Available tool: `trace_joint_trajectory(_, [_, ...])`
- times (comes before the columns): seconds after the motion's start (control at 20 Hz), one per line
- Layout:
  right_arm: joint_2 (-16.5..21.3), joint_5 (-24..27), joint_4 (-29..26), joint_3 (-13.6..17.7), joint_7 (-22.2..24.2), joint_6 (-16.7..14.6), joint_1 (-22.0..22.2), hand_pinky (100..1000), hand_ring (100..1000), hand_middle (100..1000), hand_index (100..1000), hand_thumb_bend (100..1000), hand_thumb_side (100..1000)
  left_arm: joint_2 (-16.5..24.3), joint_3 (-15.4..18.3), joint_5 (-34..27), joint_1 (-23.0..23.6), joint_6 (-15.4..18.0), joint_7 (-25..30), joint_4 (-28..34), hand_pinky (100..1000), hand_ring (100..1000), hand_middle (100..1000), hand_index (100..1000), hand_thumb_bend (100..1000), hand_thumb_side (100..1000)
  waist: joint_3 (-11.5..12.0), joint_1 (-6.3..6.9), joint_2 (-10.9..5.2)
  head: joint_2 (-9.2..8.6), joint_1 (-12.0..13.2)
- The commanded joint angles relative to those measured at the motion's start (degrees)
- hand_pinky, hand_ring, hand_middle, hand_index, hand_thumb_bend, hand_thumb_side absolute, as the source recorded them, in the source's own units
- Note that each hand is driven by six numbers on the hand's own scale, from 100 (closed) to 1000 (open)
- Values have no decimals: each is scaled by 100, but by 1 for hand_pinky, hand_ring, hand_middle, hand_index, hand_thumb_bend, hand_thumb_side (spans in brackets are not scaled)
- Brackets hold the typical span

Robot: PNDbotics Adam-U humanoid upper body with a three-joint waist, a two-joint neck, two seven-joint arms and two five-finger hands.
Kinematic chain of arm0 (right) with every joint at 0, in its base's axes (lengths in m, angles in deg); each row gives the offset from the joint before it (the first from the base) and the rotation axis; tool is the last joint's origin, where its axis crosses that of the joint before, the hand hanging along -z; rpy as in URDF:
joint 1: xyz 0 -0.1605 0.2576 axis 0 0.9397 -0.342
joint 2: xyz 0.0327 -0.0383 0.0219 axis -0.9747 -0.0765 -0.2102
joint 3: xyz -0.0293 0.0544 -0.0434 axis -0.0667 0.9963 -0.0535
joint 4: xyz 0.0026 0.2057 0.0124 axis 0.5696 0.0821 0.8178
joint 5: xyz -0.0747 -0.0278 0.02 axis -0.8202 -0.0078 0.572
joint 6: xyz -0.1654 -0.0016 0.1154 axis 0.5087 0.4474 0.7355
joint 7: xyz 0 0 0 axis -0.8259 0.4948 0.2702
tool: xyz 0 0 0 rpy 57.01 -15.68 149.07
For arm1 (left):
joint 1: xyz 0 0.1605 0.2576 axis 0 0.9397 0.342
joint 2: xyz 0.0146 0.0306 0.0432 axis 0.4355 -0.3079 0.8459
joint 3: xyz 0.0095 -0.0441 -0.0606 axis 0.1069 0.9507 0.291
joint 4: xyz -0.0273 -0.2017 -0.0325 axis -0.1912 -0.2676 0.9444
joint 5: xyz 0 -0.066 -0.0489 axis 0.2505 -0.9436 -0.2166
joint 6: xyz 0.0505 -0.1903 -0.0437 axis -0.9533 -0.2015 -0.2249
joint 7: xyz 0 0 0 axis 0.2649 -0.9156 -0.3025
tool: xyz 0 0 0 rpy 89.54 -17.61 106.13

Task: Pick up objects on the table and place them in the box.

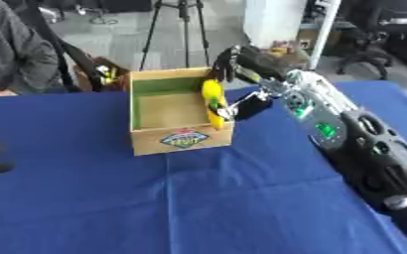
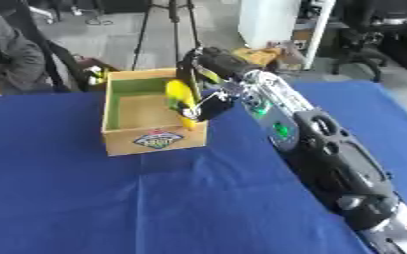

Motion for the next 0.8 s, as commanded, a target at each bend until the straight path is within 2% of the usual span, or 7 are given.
trace_joint_trajectory(0.05, [215,24,-121,123,-33,48,-166,546,544,527,583,185,257,134,42,4,-62,9,-5,111,672,799,585,697,566,964,36,2,-126,-70,-2])
trace_joint_trajectory(0.35, [265,-35,-14,134,-27,49,-124,549,548,528,583,192,262,123,28,3,-76,8,9,111,672,799,584,697,568,964,227,-11,-131,-147,-93])
trace_joint_trajectory(0.8, [375,-221,285,259,-151,119,56,548,550,526,582,193,265,114,38,-15,-156,5,3,129,672,799,583,697,571,964,588,-7,0,-349,-244])
